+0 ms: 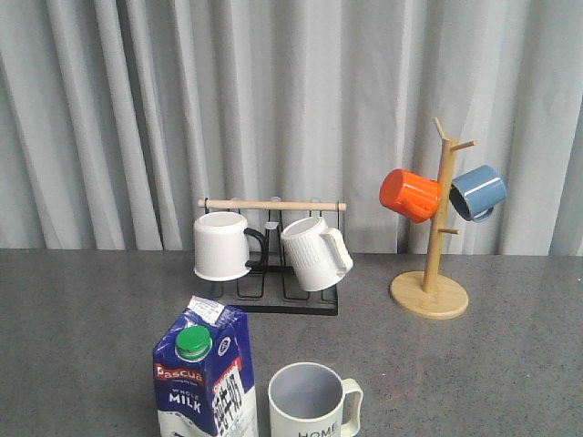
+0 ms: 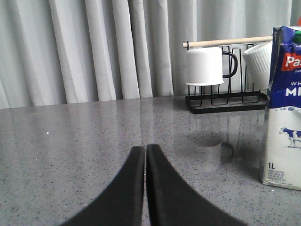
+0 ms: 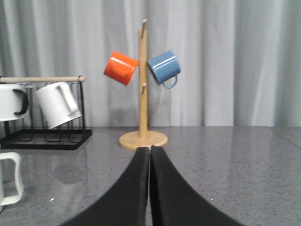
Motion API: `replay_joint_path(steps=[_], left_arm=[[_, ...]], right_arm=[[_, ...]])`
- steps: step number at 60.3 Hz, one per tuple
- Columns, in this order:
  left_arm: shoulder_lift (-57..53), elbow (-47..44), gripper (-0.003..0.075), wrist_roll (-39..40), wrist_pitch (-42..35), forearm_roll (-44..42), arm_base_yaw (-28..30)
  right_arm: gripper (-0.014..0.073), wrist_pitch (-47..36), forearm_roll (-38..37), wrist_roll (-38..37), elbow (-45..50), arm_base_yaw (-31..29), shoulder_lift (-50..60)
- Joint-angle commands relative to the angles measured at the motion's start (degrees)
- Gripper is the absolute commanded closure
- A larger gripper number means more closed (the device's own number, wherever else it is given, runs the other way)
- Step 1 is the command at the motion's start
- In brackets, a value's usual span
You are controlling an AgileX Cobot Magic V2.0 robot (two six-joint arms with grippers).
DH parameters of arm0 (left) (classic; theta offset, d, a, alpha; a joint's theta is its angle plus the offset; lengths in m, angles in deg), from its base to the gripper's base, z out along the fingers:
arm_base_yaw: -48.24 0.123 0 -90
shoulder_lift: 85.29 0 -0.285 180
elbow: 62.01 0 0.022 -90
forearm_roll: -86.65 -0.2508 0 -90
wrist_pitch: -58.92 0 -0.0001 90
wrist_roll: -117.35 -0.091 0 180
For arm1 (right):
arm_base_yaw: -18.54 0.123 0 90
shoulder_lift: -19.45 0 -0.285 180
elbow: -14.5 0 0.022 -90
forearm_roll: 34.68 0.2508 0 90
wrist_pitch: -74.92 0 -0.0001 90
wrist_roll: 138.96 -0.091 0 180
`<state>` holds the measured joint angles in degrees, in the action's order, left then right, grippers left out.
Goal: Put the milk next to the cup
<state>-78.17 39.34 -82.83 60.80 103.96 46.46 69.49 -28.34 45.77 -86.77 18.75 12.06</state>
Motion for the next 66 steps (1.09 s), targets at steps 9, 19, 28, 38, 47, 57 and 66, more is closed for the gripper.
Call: replay_joint_path(steps=[9, 19, 28, 38, 47, 57, 66], left_arm=[[-0.2, -1.2, 0.0727, 0.1, -3.8, 0.2, 0.0], [-0.2, -1.2, 0.0727, 0.1, -3.8, 0.2, 0.0], [-0.2, -1.2, 0.0727, 0.1, -3.8, 0.2, 0.0], [-0.2, -1.2, 0.0727, 0.1, -3.8, 0.2, 0.0], [-0.2, -1.2, 0.0727, 0.1, -3.8, 0.2, 0.0], [-0.2, -1.2, 0.0727, 0.1, -3.8, 0.2, 0.0], [-0.2, -1.2, 0.0727, 0.1, -3.8, 0.2, 0.0]], right_arm=[[0.0599, -1.8, -2.7, -2.8, 0.6, -0.8, 0.8], [0.0599, -1.7, -2.7, -3.4, 0.6, -0.8, 0.8], [0.0599, -1.4, -2.7, -3.4, 0.5, -0.8, 0.8], [0.0599, -0.7, -2.7, -3.4, 0.5, -0.8, 0.8], [0.0599, -0.7, -2.7, -3.4, 0.5, -0.8, 0.8], [0.0599, -0.7, -2.7, -3.4, 0.5, -0.8, 0.8], [0.0599, -0.7, -2.7, -3.4, 0.5, -0.8, 0.8]])
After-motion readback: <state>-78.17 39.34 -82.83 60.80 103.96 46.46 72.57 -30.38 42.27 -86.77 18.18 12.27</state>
